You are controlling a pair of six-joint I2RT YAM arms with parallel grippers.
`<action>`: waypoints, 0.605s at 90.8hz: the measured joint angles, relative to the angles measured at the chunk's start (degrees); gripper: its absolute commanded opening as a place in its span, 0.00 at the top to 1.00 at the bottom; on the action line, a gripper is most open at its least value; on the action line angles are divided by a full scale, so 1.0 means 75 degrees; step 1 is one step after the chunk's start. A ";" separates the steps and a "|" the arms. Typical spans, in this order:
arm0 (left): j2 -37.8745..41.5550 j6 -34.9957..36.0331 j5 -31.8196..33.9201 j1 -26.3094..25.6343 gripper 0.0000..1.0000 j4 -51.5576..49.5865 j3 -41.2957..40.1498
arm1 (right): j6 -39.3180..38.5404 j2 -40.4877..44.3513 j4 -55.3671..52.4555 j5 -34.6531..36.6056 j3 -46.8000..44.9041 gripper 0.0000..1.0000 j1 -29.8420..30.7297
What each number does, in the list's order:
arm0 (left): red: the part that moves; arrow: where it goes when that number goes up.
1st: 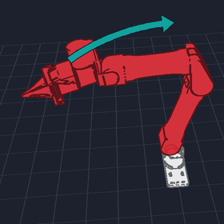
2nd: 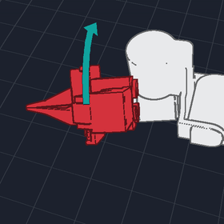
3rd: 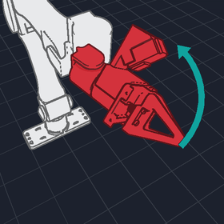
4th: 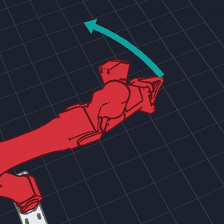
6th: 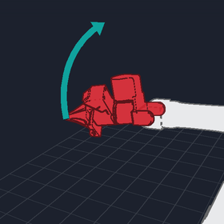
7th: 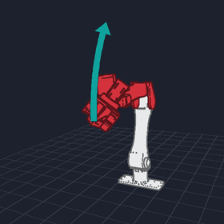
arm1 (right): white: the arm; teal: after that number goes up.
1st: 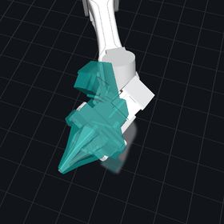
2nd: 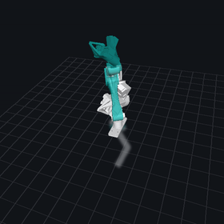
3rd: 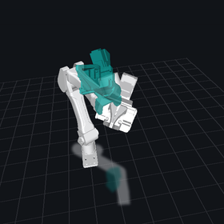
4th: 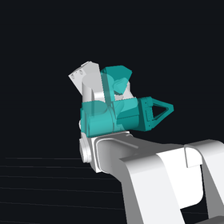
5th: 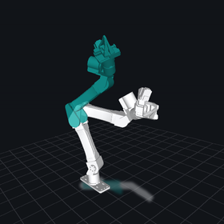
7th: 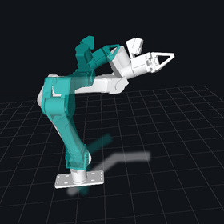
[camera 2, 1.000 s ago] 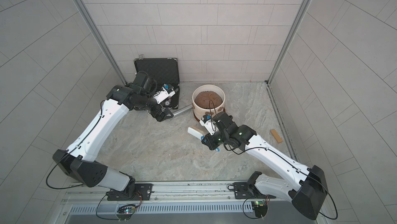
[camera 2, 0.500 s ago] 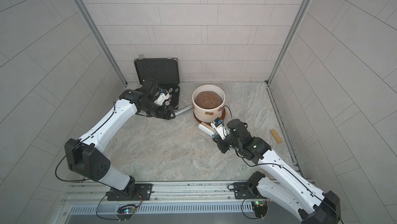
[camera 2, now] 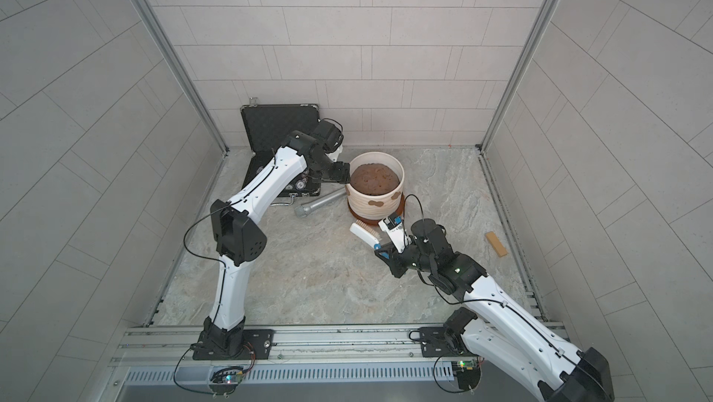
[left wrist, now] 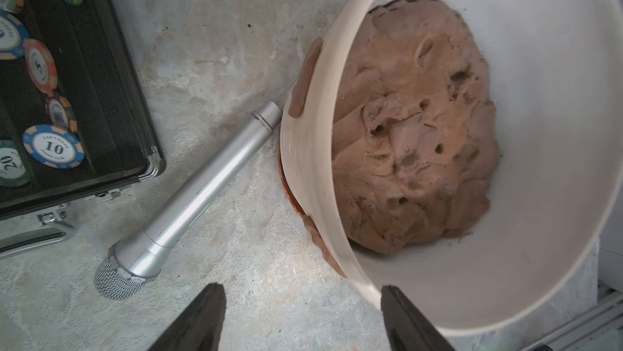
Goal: Scrub the dried mud off the ceramic pot
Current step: Rotate the pot on the tray.
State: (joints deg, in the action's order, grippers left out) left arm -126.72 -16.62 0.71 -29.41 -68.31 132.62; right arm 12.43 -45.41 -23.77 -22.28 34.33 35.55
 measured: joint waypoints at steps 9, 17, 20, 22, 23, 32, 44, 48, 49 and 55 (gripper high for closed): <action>-0.0455 -0.0137 0.0271 -0.0032 0.41 -0.0050 0.0478 | 0.0187 -0.0003 0.0035 0.0012 -0.0023 1.00 0.0009; -0.0694 -0.0207 0.0414 -0.0047 0.51 0.0105 0.0737 | 0.0300 -0.0009 0.0041 0.0017 -0.0023 1.00 0.0015; -0.0737 -0.0236 0.0452 -0.0050 0.56 0.0149 0.0796 | 0.0341 -0.0017 0.0044 0.0017 -0.0023 1.00 0.0015; -0.0769 -0.0286 0.0493 -0.0052 0.57 0.0189 0.0822 | 0.0358 -0.0029 0.0052 0.0017 -0.0023 1.00 0.0015; -0.0775 -0.0242 0.0490 -0.0052 0.59 0.0216 0.0836 | 0.0361 -0.0035 0.0052 0.0017 -0.0023 1.00 0.0015; -0.0950 -0.0230 0.0600 -0.0079 0.64 0.0321 0.1046 | 0.0434 -0.0146 0.0105 0.0026 -0.0023 1.00 0.0015; -0.1239 -0.0003 0.0866 -0.0195 0.65 0.0411 0.1311 | 0.0466 -0.0446 0.0157 0.0038 0.0009 1.00 0.0015; -0.1297 0.0102 0.0991 -0.0245 0.66 0.0437 0.1364 | 0.0460 -0.0580 0.0131 0.0070 0.0082 1.00 0.0015; -0.1317 0.0128 0.1017 -0.0256 0.67 0.0437 0.1378 | 0.0460 -0.0612 0.0119 0.0079 0.0108 1.00 0.0015; -0.1367 0.0321 0.1224 -0.0315 0.70 0.0463 0.1437 | 0.0417 -0.0793 0.0029 0.0184 0.0315 1.00 0.0017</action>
State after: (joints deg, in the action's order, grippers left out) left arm -136.97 -14.22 9.89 -31.77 -64.84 143.39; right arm 15.55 -51.35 -23.55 -20.91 36.69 35.68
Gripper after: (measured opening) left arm 0.324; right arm 0.157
